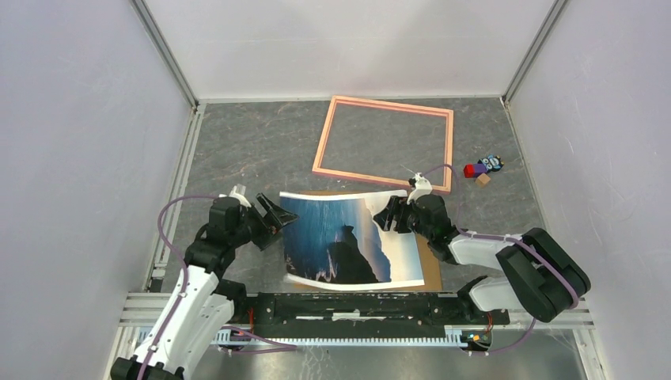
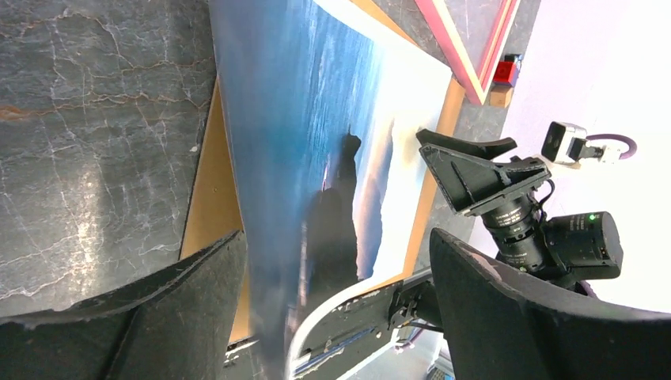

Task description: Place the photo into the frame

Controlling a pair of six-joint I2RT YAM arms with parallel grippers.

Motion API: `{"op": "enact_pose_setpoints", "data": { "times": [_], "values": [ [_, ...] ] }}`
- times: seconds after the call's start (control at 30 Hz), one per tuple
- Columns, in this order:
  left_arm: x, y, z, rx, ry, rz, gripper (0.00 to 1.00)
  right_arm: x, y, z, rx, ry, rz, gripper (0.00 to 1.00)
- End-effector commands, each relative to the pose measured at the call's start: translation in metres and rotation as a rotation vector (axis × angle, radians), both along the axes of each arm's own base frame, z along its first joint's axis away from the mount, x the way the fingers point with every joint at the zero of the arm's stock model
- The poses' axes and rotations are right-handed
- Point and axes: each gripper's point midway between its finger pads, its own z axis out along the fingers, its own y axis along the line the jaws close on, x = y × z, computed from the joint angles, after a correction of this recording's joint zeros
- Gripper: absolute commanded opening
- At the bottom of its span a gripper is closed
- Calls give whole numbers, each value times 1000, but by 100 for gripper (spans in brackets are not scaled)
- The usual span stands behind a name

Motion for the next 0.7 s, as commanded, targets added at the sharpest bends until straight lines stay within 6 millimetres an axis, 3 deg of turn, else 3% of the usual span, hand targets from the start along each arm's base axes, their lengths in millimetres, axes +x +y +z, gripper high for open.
{"op": "enact_pose_setpoints", "data": {
  "times": [0.0, 0.13, 0.33, 0.5, 0.67],
  "values": [
    [-4, -9, 15, -49, -3, -42, 89, -24, -12, -36, -86, 138, 20, 77],
    [-5, -9, 16, -42, -3, -49, 85, -23, -11, -37, -85, 140, 21, 77],
    [-3, -7, -2, -17, 44, -43, 80, -24, -11, -38, -87, 144, 25, 77],
    [4, -3, -14, 24, 54, -33, 67, -24, -9, -34, -84, 122, 49, 78],
    [7, 0, -25, 81, 87, -57, 45, -23, -1, -24, -100, 57, 118, 79]
  ]
}}
